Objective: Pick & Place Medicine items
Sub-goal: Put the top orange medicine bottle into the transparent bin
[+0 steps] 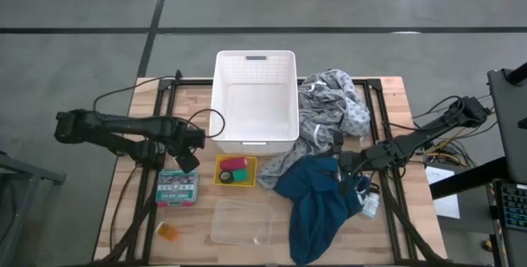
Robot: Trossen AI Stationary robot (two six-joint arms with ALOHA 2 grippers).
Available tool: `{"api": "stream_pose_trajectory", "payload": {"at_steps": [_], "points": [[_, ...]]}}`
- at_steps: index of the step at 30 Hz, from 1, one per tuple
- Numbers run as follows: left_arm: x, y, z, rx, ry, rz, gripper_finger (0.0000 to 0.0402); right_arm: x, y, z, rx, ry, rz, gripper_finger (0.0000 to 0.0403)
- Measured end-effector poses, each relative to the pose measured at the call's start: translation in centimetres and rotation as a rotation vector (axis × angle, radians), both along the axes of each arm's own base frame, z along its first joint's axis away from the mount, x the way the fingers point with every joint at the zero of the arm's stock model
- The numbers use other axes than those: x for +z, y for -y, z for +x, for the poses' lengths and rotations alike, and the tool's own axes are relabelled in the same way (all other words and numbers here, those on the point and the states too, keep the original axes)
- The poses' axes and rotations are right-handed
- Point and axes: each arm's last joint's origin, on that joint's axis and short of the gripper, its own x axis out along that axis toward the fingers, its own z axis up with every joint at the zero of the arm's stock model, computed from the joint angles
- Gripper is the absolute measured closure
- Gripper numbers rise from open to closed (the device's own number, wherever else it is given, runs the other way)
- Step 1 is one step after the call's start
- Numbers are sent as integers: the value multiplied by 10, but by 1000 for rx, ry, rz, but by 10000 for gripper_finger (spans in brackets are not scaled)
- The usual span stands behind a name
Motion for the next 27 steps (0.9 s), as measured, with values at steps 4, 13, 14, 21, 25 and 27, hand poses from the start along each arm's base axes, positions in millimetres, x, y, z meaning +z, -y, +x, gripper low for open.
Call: {"api": "stream_pose_trajectory", "payload": {"at_steps": [4,13,14,21,25,27], "points": [[0,0,0,-2,4,0,274,0,0,0,0,0,0,223],[0,0,2,-2,26,1,198,0,0,0,0,0,0,223],[0,0,3,-2,26,-1,188,0,0,0,0,0,0,223],[0,0,4,-2,43,-1,138,0,0,0,0,0,0,223],[0,0,4,-2,46,-1,125,0,0,0,0,0,0,223],[0,0,5,-3,47,-1,124,0,0,0,0,0,0,225]]}}
